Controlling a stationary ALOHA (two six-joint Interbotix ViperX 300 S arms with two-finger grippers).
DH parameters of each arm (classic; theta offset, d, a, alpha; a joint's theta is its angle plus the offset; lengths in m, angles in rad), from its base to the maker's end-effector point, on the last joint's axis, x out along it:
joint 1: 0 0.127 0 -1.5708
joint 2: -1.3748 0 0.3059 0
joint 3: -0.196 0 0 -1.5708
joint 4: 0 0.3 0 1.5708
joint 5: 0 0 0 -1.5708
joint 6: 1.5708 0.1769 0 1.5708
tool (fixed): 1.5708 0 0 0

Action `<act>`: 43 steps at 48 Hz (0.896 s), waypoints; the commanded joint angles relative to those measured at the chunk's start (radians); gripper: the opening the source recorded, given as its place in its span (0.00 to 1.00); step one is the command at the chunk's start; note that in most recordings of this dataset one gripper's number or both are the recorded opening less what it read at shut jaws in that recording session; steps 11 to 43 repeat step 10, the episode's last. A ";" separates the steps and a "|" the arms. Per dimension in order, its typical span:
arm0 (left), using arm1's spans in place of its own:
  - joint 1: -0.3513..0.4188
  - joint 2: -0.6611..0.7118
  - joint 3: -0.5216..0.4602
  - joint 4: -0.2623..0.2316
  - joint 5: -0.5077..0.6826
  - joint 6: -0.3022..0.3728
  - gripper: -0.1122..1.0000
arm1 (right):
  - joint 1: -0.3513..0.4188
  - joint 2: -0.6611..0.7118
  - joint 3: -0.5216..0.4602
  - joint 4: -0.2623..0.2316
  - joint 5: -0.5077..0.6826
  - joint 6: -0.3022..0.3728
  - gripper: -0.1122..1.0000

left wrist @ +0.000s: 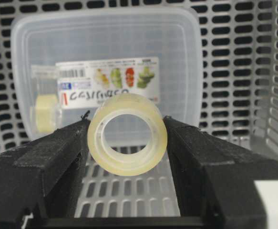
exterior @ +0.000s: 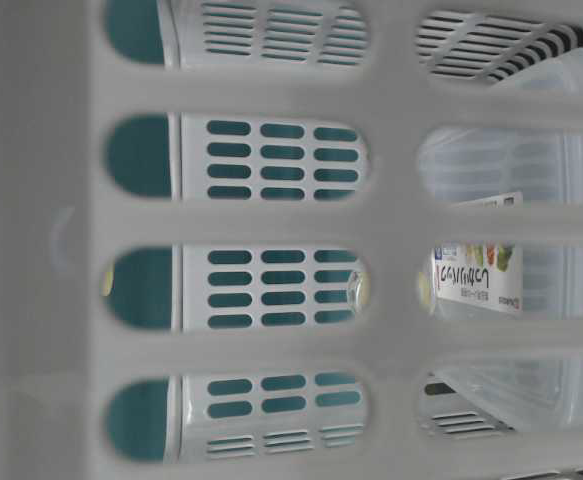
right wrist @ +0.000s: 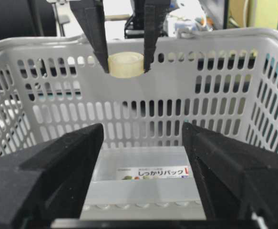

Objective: Pick up the cellophane tape from the shopping basket with the left arm.

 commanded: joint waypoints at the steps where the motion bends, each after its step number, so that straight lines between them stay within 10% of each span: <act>1: 0.002 -0.014 -0.026 0.002 -0.003 0.002 0.55 | 0.003 0.005 -0.015 0.002 -0.005 0.000 0.69; 43: 0.002 -0.014 -0.026 0.003 -0.003 0.002 0.55 | 0.003 0.005 -0.015 0.002 -0.003 0.000 0.69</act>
